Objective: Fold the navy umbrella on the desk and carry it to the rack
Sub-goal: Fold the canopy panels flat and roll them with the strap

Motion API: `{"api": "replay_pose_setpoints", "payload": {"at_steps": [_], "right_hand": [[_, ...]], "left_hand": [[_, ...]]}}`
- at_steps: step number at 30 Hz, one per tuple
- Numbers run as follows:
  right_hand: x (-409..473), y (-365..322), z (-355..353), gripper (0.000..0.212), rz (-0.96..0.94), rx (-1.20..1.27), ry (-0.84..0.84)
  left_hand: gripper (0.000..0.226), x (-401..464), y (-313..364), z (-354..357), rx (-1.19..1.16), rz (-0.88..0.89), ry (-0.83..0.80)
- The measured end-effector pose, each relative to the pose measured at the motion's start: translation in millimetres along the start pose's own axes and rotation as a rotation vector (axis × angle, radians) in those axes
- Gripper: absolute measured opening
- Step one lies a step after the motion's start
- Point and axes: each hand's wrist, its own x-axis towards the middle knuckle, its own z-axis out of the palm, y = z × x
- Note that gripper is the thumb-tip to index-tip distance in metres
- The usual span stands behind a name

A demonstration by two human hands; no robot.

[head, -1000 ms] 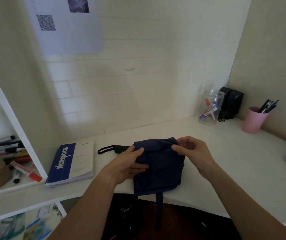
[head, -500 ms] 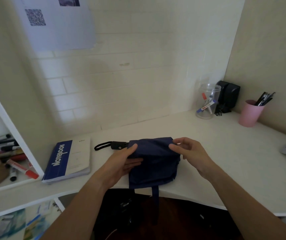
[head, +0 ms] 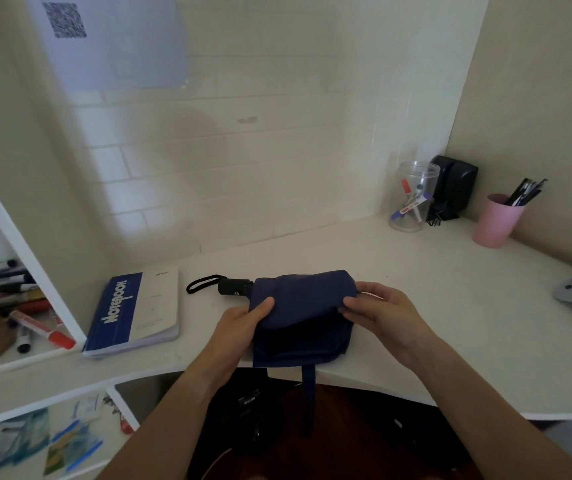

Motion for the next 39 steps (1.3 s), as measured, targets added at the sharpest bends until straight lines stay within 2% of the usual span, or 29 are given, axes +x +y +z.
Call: {"api": "replay_pose_setpoints", "payload": {"at_steps": [2, 7, 9, 14, 17, 20, 22, 25, 29, 33, 36, 39], "right_hand": [[-4.0, 2.3, 1.6, 0.027, -0.012, -0.066, 0.023], [-0.6, 18.7, 8.4, 0.029, -0.005, -0.381, 0.203], [-3.7, 19.3, 9.8, 0.028, 0.009, -0.371, 0.204], [-11.8, 22.2, 8.6, 0.050, 0.004, -0.340, 0.178], [-13.4, 16.8, 13.5, 0.036, 0.003, -0.348, 0.216], [-14.8, 12.2, 15.7, 0.034, -0.010, -0.280, 0.221], [-15.1, 15.5, 12.9, 0.035, -0.020, -0.311, 0.218], [-15.0, 26.5, 6.7, 0.038, -0.032, -0.483, 0.225], [-14.9, 40.2, 3.6, 0.031, -0.102, -0.624, 0.184], [-20.7, 34.1, 6.0, 0.032, -0.074, -0.420, 0.128], [-24.9, 27.0, 8.7, 0.048, -0.055, -0.316, 0.092], [-28.3, 32.1, 10.6, 0.063, -0.110, -0.329, 0.065]], "left_hand": [[0.030, -3.9, -1.1, -1.5, 0.018, 0.023, -0.019], [0.031, -7.8, -4.6, 1.2, 0.025, 0.041, 0.010], [0.034, -7.7, -6.7, 2.4, 0.073, 0.051, 0.040], [0.039, -6.0, -12.5, 3.1, 0.163, 0.087, 0.098], [0.038, -7.7, -15.8, 3.9, 0.217, 0.126, 0.076], [0.034, -9.9, -16.7, 2.9, 0.217, 0.167, 0.065], [0.040, -8.5, -22.1, -1.0, 0.333, 0.244, 0.154], [0.042, -8.8, -34.2, -8.4, 0.592, 0.359, 0.307], [0.033, -8.2, -43.9, -13.3, 0.750, 0.444, 0.383], [0.034, -7.0, -44.5, -14.8, 0.750, 0.430, 0.333], [0.037, -9.3, -41.8, -15.4, 0.684, 0.405, 0.290], [0.029, -15.4, -38.3, -11.6, 0.596, 0.443, 0.328]]}}
